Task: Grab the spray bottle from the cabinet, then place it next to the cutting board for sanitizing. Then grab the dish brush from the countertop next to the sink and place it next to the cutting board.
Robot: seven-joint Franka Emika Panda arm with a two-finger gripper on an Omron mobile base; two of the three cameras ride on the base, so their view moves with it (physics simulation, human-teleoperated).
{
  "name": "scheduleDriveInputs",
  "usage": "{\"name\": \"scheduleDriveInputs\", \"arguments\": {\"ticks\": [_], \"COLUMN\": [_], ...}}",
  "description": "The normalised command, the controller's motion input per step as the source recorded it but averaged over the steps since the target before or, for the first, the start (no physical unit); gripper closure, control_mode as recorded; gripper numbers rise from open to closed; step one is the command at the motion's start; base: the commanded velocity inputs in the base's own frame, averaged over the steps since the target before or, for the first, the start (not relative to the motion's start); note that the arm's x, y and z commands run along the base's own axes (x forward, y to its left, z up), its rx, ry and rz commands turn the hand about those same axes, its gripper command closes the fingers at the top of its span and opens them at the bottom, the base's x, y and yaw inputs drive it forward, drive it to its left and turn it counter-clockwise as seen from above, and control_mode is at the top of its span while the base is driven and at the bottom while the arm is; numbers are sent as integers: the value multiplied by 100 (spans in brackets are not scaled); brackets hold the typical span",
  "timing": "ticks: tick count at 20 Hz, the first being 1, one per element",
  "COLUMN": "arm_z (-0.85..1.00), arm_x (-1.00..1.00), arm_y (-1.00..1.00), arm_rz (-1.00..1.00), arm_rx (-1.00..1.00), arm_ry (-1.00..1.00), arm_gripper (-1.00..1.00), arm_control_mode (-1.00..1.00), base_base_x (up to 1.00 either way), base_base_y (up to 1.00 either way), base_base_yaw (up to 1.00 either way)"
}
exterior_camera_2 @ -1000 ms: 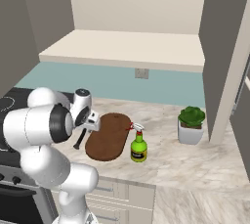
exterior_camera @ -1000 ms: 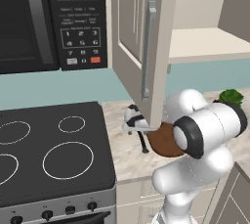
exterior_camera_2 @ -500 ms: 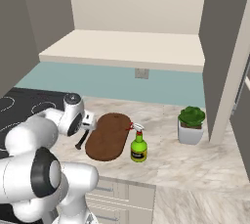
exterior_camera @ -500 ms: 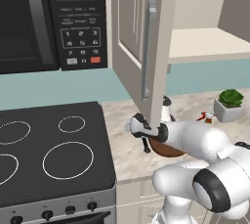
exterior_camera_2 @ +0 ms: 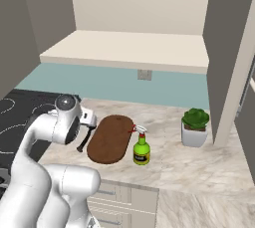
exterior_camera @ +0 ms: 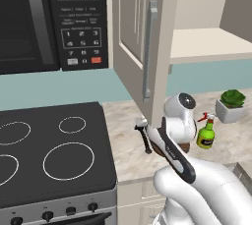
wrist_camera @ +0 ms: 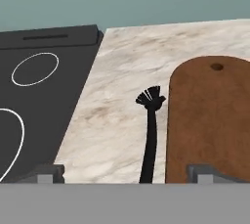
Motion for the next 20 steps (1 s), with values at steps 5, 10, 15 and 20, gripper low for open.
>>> {"name": "scheduleDriveInputs", "arguments": {"ticks": [5,10,15,20], "arm_z": [84,98,100,63], "arm_x": [-91,-100,-98,-100], "arm_y": [-20,-2,-19,-50], "arm_rz": [0,0,0,0], "arm_rx": [1,0,0,0], "arm_ry": [-20,-7,0,-1], "arm_gripper": [-100,-100,-100,-100], "arm_control_mode": [-100,-100,-100,-100], "base_base_x": [0,0,0,0], "base_base_y": [0,0,0,0], "base_base_yaw": [0,0,0,0]}}
